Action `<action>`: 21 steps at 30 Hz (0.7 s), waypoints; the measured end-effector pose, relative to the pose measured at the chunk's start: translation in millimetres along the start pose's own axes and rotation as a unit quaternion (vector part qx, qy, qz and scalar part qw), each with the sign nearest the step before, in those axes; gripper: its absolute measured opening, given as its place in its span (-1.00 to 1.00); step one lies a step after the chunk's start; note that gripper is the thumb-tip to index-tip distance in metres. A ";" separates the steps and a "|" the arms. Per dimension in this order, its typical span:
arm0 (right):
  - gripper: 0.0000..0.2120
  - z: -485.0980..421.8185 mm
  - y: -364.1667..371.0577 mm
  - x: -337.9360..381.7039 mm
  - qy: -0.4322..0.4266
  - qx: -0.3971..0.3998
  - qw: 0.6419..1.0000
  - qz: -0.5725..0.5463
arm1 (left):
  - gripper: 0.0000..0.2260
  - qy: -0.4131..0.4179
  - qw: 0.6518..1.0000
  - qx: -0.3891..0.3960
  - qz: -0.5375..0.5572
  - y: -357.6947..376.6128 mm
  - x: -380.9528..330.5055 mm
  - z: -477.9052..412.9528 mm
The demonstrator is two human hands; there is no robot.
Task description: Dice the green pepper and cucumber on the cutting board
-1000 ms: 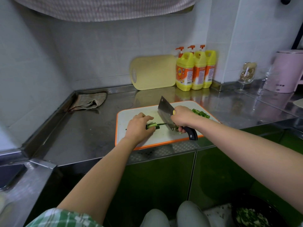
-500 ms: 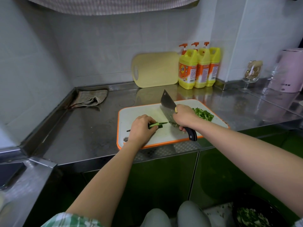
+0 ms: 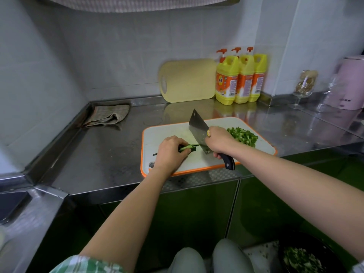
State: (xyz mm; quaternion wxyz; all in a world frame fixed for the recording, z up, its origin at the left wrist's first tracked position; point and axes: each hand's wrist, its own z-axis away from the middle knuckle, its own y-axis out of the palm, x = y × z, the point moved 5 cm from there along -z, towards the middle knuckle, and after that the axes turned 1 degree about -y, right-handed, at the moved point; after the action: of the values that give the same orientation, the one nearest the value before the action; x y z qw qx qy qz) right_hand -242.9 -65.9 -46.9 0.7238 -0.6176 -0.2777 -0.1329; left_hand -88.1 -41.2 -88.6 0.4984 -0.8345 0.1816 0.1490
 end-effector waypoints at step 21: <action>-0.72 3.1 -2.0 5.9 -0.015 0.000 1.000 -0.009 | -0.73 0.009 1.000 0.006 -0.015 -0.2 -1.0 1.2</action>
State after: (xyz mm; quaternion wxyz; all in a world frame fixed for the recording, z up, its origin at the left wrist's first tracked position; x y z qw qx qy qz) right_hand -240.0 -62.5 -41.6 0.7181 -0.6171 -0.2941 -0.1302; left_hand -89.0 -39.9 -88.5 0.5038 -0.8357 0.1741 0.1325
